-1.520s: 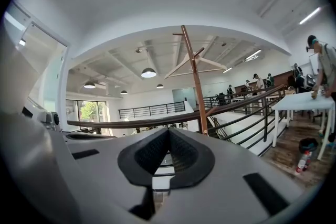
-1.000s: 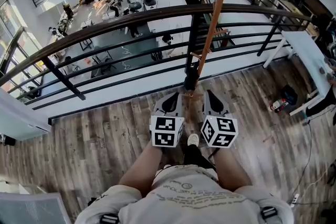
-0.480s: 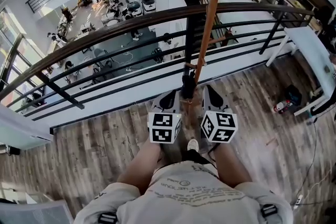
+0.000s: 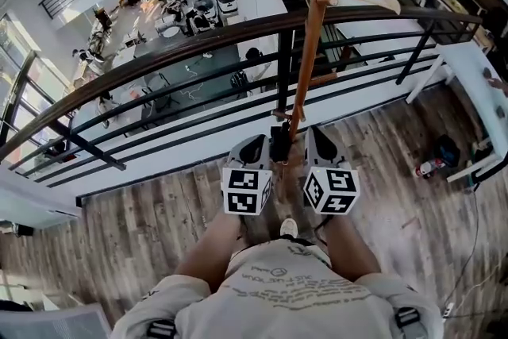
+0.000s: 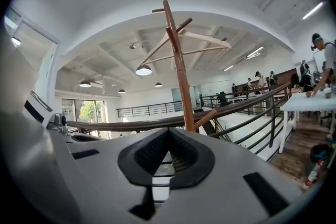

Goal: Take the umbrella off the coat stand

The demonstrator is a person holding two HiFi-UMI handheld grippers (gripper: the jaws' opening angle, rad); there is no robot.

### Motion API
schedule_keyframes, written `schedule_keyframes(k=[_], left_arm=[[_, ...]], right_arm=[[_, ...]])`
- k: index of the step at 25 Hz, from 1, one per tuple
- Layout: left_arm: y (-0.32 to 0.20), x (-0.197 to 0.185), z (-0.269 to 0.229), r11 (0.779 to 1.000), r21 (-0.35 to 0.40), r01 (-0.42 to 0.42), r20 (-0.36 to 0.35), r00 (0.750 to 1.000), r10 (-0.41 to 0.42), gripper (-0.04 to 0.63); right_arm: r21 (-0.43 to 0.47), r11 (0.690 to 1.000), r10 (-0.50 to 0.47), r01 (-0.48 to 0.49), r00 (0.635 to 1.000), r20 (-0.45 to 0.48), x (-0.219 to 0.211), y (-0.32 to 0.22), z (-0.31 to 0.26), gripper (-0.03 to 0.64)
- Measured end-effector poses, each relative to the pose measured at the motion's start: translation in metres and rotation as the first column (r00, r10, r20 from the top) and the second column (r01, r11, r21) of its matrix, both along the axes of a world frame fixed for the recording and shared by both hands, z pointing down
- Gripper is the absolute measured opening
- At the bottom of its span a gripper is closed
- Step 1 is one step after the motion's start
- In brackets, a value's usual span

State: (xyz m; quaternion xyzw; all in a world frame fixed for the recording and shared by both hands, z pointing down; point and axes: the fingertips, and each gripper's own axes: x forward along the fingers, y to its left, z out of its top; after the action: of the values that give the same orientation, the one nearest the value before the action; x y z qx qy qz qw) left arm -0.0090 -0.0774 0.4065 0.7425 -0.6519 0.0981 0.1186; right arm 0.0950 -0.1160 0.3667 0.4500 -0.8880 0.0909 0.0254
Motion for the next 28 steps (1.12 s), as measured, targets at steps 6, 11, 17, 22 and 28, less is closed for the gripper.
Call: schedule_keyframes(k=[6,11,17,22,28], left_arm=[[-0.037,0.004,0.001,1.0,-0.002,0.019,0.007,1.0,-0.019,0.005],[-0.057,-0.016,0.014,0.998,-0.021,0.065,0.009,0.998,-0.065,0.005],[-0.063,-0.031,0.031,0.997,-0.033,0.074,0.002,0.997,-0.074,0.005],[-0.084,-0.024,0.054,0.996,-0.09,-0.009,0.0,1.0,0.009,0.005],[-0.094,-0.027,0.096,0.983,-0.134,-0.125,0.034,0.991,0.13,0.005]], right_arm=[[-0.005,1.0,-0.031,0.031,0.999,-0.022,0.009,-0.038,0.001,0.003],[-0.016,0.998,-0.059,0.058,0.998,-0.028,0.007,-0.061,0.009,0.003],[-0.042,0.996,-0.075,0.074,0.996,-0.041,0.002,-0.072,0.028,0.003],[-0.069,0.996,-0.054,0.05,0.996,-0.064,0.007,-0.092,0.032,0.003],[-0.093,0.995,0.025,-0.032,0.997,-0.073,0.006,-0.098,0.042,0.003]])
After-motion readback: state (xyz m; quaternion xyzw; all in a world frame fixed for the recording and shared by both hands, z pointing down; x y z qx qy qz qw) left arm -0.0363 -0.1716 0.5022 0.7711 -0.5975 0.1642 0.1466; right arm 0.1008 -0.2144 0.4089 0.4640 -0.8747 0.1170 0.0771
